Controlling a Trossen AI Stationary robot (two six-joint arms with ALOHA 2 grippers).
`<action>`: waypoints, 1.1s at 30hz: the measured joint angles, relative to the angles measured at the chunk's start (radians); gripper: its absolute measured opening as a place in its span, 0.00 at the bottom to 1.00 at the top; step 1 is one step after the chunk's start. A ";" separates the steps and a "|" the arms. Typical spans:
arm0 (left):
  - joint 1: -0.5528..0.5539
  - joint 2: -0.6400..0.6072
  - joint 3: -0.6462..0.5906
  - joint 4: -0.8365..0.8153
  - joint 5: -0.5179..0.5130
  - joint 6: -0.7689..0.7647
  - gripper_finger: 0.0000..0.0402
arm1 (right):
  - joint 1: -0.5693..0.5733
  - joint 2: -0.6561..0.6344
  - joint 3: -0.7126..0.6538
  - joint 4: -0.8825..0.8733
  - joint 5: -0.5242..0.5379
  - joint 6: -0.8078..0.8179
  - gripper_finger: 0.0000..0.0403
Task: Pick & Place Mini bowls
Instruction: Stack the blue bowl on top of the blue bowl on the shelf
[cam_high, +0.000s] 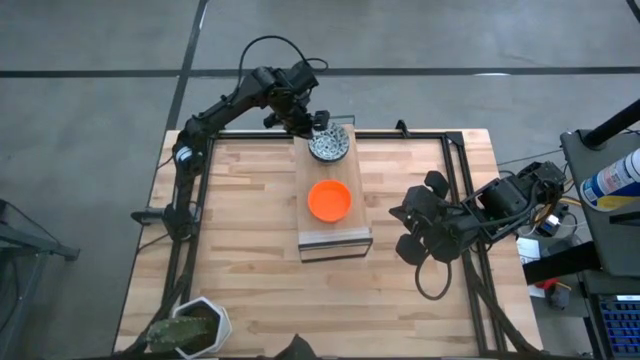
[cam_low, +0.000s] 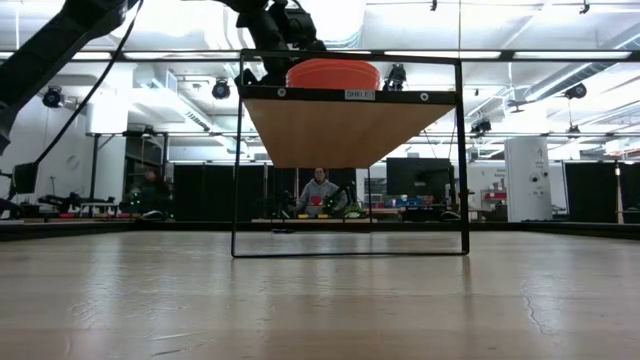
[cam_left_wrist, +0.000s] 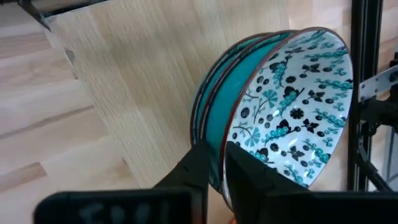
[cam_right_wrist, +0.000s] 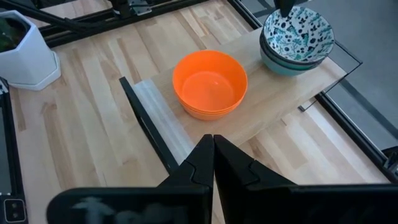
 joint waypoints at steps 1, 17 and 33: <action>0.000 0.000 0.000 0.001 0.000 0.008 0.12 | 0.000 0.000 0.000 0.000 0.000 -0.002 0.02; 0.023 -0.056 0.001 0.032 -0.001 0.014 0.28 | 0.000 -0.001 0.000 -0.002 0.000 -0.012 0.02; 0.027 -0.047 -0.027 0.122 0.092 -0.006 0.28 | 0.000 -0.001 0.000 -0.002 0.000 -0.022 0.02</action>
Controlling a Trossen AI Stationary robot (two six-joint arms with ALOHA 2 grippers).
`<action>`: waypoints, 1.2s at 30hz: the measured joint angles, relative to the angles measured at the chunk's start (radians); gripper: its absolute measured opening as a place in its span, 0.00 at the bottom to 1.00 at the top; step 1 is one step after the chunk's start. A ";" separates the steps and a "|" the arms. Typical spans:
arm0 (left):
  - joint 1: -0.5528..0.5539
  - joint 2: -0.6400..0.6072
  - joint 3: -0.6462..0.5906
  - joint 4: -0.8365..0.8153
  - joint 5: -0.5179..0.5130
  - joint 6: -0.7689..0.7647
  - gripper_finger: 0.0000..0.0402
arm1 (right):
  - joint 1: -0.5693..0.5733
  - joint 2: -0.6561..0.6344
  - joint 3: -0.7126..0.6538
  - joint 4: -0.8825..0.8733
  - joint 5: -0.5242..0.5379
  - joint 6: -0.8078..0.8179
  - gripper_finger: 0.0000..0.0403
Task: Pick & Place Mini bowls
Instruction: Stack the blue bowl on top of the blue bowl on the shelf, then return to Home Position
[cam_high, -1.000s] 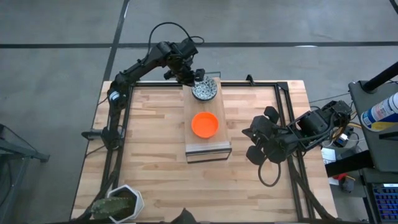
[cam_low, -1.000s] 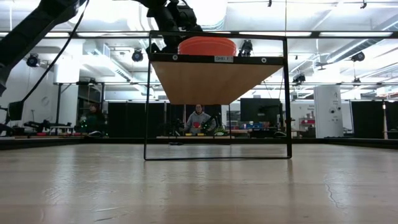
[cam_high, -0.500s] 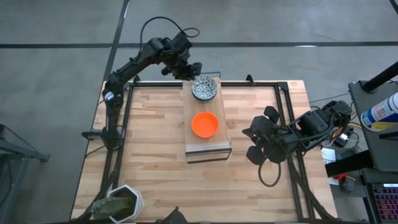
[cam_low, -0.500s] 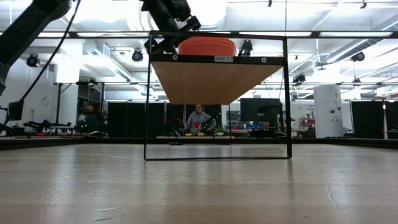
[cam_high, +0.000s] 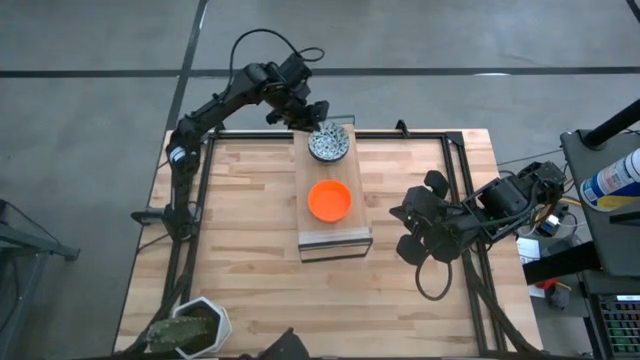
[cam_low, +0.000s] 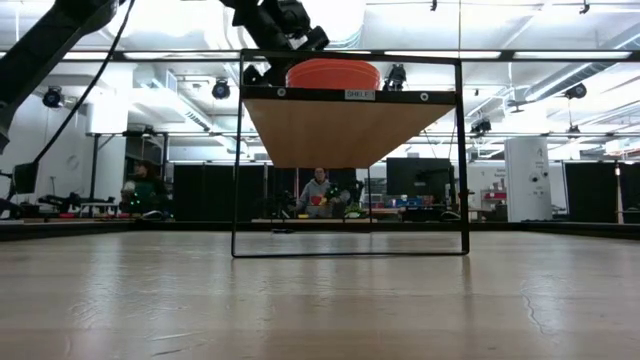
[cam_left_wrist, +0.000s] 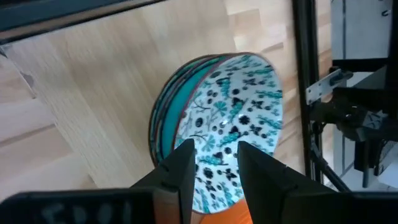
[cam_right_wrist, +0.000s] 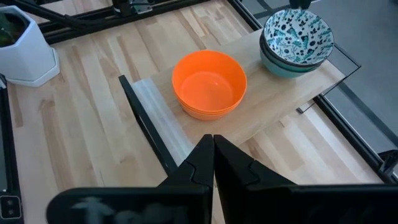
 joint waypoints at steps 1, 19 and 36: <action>0.000 0.000 -0.011 0.001 0.002 0.000 0.28 | 0.000 0.000 0.000 0.000 0.000 0.000 0.02; 0.006 -0.007 0.004 0.054 0.014 0.097 0.26 | -0.003 -0.003 -0.002 0.001 0.000 -0.031 0.02; -0.140 -0.222 -0.093 0.281 -0.074 0.411 0.00 | -0.168 -0.368 -0.585 0.800 -0.175 -0.360 0.02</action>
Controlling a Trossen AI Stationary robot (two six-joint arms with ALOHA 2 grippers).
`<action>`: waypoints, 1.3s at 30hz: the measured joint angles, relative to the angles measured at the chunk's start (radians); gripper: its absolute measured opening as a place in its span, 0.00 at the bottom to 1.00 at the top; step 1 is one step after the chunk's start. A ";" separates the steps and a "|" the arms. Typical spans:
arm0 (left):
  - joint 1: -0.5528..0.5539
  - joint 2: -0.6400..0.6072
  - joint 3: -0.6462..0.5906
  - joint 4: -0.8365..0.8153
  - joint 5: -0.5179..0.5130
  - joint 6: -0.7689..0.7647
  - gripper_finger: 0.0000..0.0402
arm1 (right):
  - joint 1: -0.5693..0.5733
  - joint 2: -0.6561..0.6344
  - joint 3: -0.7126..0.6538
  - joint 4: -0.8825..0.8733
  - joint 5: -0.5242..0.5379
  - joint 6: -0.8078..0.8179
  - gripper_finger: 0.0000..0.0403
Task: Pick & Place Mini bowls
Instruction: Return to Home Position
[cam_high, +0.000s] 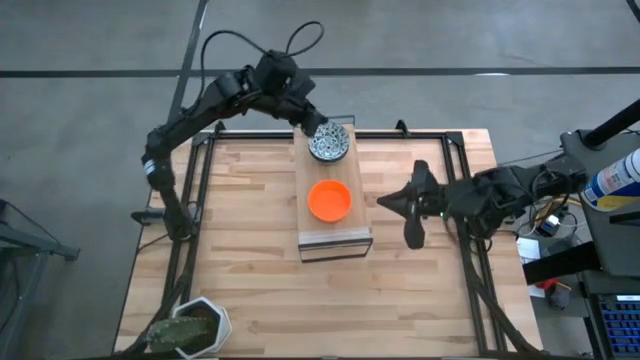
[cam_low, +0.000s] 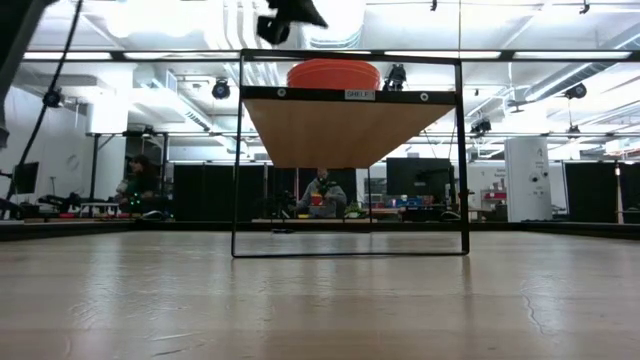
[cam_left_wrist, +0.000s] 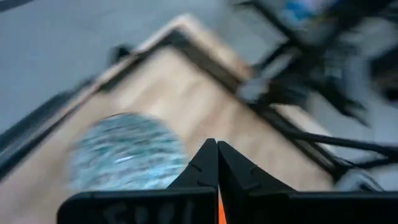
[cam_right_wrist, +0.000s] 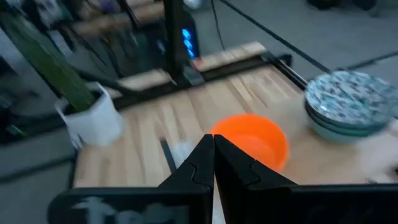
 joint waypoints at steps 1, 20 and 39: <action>-0.010 -0.024 -0.035 0.048 0.037 0.014 0.00 | -0.024 -0.028 -0.044 0.061 -0.026 -0.004 0.02; -0.096 -0.792 -1.111 0.756 0.178 0.225 0.00 | -0.097 -0.309 -0.471 0.208 -0.094 -0.001 0.02; -0.108 -1.133 -1.880 1.709 0.293 -0.105 0.00 | -0.100 -0.497 -0.733 0.446 -0.257 -0.255 0.02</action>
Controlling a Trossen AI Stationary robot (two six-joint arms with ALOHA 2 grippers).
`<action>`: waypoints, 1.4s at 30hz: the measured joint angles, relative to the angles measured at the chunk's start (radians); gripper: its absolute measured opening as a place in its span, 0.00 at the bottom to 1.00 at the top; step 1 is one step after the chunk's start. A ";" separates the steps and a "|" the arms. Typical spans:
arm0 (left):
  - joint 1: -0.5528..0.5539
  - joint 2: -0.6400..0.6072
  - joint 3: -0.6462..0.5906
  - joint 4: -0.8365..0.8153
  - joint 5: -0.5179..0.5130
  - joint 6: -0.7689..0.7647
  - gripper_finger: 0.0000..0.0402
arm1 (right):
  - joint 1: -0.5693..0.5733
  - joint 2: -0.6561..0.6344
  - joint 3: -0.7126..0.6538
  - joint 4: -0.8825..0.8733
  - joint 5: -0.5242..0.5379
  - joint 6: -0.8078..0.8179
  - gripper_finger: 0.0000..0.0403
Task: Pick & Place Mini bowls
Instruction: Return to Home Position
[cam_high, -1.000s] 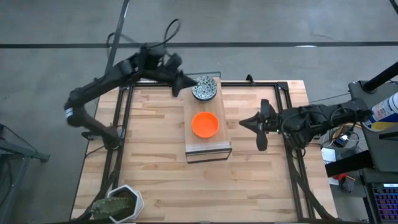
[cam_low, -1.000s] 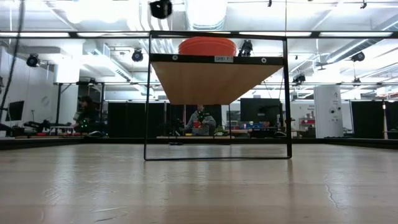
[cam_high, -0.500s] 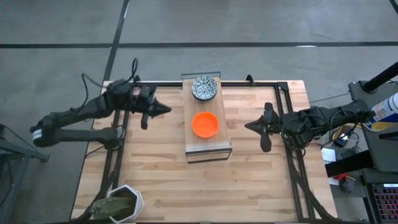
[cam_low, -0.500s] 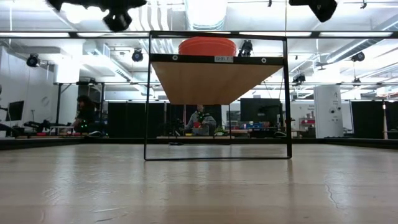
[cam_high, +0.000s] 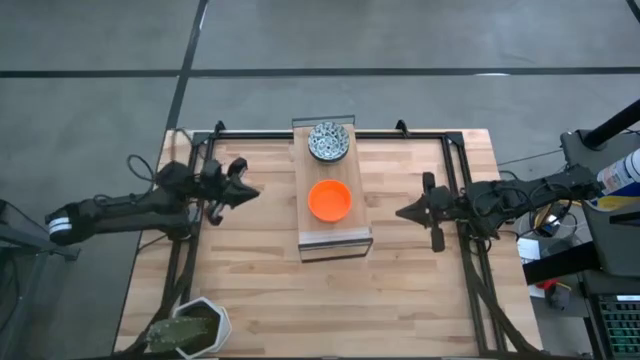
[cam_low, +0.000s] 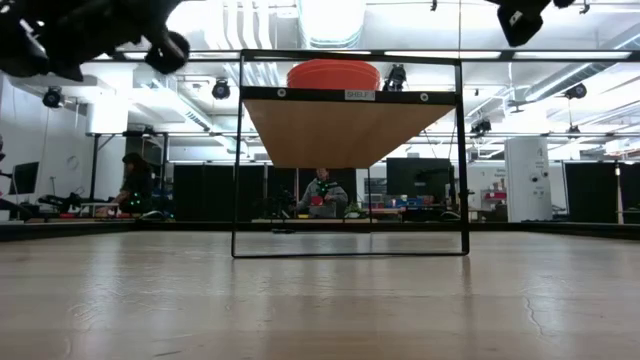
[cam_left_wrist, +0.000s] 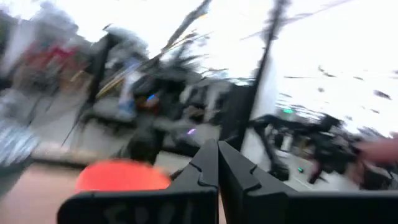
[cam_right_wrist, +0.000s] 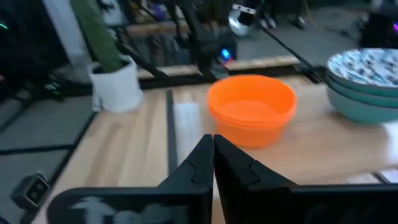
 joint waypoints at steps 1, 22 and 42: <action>-0.001 -0.008 -0.010 0.036 0.025 0.025 0.00 | -0.001 -0.017 -0.032 0.045 -0.017 -0.010 0.02; 0.000 -0.074 -0.228 0.030 0.105 0.096 0.00 | -0.007 -0.378 -0.447 0.253 -0.118 -0.025 0.02; -0.005 -0.243 -0.240 -0.043 0.049 0.001 0.00 | -0.007 -0.577 -0.609 0.338 -0.121 -0.095 0.02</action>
